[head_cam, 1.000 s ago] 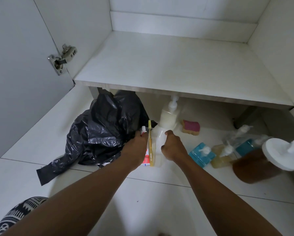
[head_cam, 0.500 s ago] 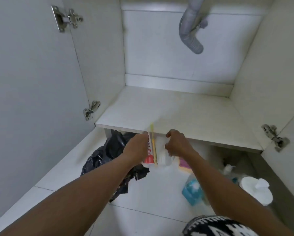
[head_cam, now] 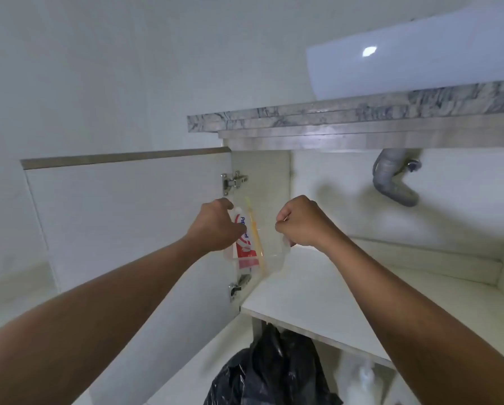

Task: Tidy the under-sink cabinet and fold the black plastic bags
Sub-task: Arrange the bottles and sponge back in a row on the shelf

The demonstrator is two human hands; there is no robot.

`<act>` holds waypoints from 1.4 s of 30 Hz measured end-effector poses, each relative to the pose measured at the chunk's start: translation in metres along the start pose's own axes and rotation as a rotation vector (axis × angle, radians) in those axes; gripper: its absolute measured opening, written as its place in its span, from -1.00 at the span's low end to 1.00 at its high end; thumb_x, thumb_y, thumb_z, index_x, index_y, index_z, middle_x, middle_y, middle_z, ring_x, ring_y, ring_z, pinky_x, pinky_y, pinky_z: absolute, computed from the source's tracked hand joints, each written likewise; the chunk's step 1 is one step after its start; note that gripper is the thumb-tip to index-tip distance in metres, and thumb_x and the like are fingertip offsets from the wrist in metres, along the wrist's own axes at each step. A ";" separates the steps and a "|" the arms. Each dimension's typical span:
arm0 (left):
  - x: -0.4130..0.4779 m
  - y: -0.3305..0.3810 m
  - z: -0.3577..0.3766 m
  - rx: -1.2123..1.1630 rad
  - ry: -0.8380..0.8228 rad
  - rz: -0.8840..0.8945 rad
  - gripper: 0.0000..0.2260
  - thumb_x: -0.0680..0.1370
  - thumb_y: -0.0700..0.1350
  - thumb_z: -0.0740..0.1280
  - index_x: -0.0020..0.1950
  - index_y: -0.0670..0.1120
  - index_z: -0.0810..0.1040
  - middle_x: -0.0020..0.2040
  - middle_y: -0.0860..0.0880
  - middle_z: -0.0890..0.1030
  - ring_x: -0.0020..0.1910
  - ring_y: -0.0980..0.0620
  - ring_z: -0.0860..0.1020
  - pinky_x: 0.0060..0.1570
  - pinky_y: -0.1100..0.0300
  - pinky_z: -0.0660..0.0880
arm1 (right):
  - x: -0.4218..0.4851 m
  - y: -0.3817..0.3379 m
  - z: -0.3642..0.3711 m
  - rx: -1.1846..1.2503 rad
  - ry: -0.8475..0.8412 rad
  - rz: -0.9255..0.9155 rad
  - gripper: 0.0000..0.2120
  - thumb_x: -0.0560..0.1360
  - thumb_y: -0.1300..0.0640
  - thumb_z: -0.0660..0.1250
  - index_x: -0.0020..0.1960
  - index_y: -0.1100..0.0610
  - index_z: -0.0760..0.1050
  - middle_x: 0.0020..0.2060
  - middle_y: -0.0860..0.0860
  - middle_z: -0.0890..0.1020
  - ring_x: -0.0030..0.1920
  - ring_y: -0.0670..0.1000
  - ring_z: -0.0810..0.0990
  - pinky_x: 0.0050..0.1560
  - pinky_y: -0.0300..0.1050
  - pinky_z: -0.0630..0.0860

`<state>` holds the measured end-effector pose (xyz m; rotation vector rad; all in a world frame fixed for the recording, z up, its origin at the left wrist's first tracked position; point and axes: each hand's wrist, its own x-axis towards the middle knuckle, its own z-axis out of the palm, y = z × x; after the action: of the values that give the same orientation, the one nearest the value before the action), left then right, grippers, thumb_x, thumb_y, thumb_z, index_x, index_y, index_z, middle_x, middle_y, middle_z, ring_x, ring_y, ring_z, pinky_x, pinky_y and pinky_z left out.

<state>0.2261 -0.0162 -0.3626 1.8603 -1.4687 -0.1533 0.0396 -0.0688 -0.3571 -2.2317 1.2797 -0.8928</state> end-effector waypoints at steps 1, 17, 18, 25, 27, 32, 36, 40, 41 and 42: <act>-0.002 0.003 -0.022 -0.014 0.036 -0.017 -0.49 0.51 -0.10 0.42 0.43 -0.11 0.41 0.00 -0.15 0.66 -0.23 -0.03 0.69 -0.29 0.15 0.62 | 0.005 -0.018 -0.003 0.020 0.002 -0.038 -0.79 0.39 0.29 0.25 -0.11 0.38 0.60 -0.40 0.19 0.67 -0.35 0.10 0.68 -0.22 -0.08 0.62; 0.058 0.087 -0.207 -0.607 0.272 -0.033 -0.93 0.49 -0.21 0.39 -0.10 -0.20 0.54 -0.18 -0.15 0.61 -0.38 -0.06 0.59 -0.19 0.11 0.60 | 0.099 -0.186 -0.104 0.679 0.035 -0.218 -0.79 0.50 0.20 0.43 0.00 0.33 0.50 -0.25 0.18 0.48 -0.37 0.10 0.51 -0.28 -0.04 0.64; 0.068 0.090 -0.206 -0.652 0.291 -0.021 -0.94 0.49 -0.23 0.39 -0.14 -0.20 0.54 -0.21 -0.16 0.63 -0.35 -0.08 0.62 -0.11 0.06 0.63 | 0.105 -0.187 -0.110 0.692 0.042 -0.218 -0.77 0.49 0.16 0.45 -0.01 0.31 0.50 -0.24 0.18 0.49 -0.34 0.09 0.50 -0.27 -0.03 0.64; 0.138 0.097 -0.166 -0.810 0.308 0.011 -0.49 0.32 -0.12 0.46 0.26 -0.20 0.58 0.20 -0.17 0.62 0.13 -0.18 0.63 0.20 -0.05 0.58 | 0.142 -0.169 -0.125 0.649 0.103 -0.171 -0.56 0.41 -0.03 0.52 0.12 0.24 0.53 -0.02 0.09 0.55 -0.14 0.10 0.60 -0.04 0.03 0.66; 0.156 0.097 -0.152 -0.854 0.288 0.009 -0.45 0.34 -0.12 0.45 0.34 -0.14 0.53 0.26 -0.14 0.58 0.20 -0.21 0.60 0.26 -0.10 0.54 | 0.150 -0.159 -0.124 0.627 0.117 -0.162 -0.54 0.40 -0.05 0.53 0.14 0.23 0.54 0.04 0.06 0.55 -0.06 0.10 0.62 0.05 0.04 0.64; 0.189 0.100 -0.123 -0.905 0.230 0.047 -0.50 0.58 -0.01 0.37 0.48 -0.12 0.38 0.41 -0.12 0.45 0.34 -0.21 0.49 0.38 -0.14 0.43 | 0.166 -0.136 -0.120 0.547 0.156 -0.157 -0.63 0.41 -0.06 0.52 0.05 0.20 0.60 0.10 0.09 0.62 0.06 0.09 0.63 0.14 0.03 0.61; 0.188 0.102 -0.107 -0.841 0.247 0.089 -0.43 0.64 0.11 0.28 0.57 -0.06 0.21 0.52 -0.14 0.32 0.43 -0.17 0.39 0.43 -0.07 0.34 | 0.171 -0.125 -0.116 0.483 0.213 -0.145 -0.41 0.44 -0.05 0.49 0.31 0.28 0.46 0.26 0.17 0.53 0.16 0.15 0.58 0.15 -0.04 0.59; 0.172 0.089 -0.093 -0.646 0.582 0.189 -0.66 0.65 0.05 0.27 0.32 -0.14 0.42 0.20 -0.12 0.54 0.12 -0.08 0.55 0.05 0.12 0.45 | 0.163 -0.117 -0.108 0.179 0.396 -0.280 -0.66 0.52 0.00 0.36 0.26 0.07 0.47 0.06 -0.01 0.55 -0.09 -0.05 0.57 -0.10 -0.18 0.51; 0.167 0.087 -0.091 -0.637 0.576 0.215 -0.72 0.66 0.02 0.24 0.26 -0.14 0.44 0.09 -0.10 0.57 0.05 -0.07 0.57 -0.02 0.11 0.48 | 0.162 -0.116 -0.106 0.129 0.395 -0.309 -0.70 0.56 0.05 0.31 0.26 0.08 0.48 0.07 -0.01 0.56 -0.13 -0.06 0.56 -0.15 -0.19 0.47; 0.166 0.085 -0.089 -0.633 0.555 0.228 -0.75 0.67 -0.01 0.21 0.24 -0.14 0.45 0.03 -0.09 0.59 0.00 -0.06 0.58 -0.04 0.08 0.52 | 0.162 -0.115 -0.105 0.084 0.390 -0.326 -0.72 0.57 0.09 0.26 0.27 0.09 0.49 0.12 0.00 0.56 -0.12 -0.03 0.56 -0.13 -0.19 0.45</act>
<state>0.2609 -0.1245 -0.1902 1.0962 -1.0631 0.0138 0.0956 -0.1570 -0.1582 -2.3107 1.0150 -1.5343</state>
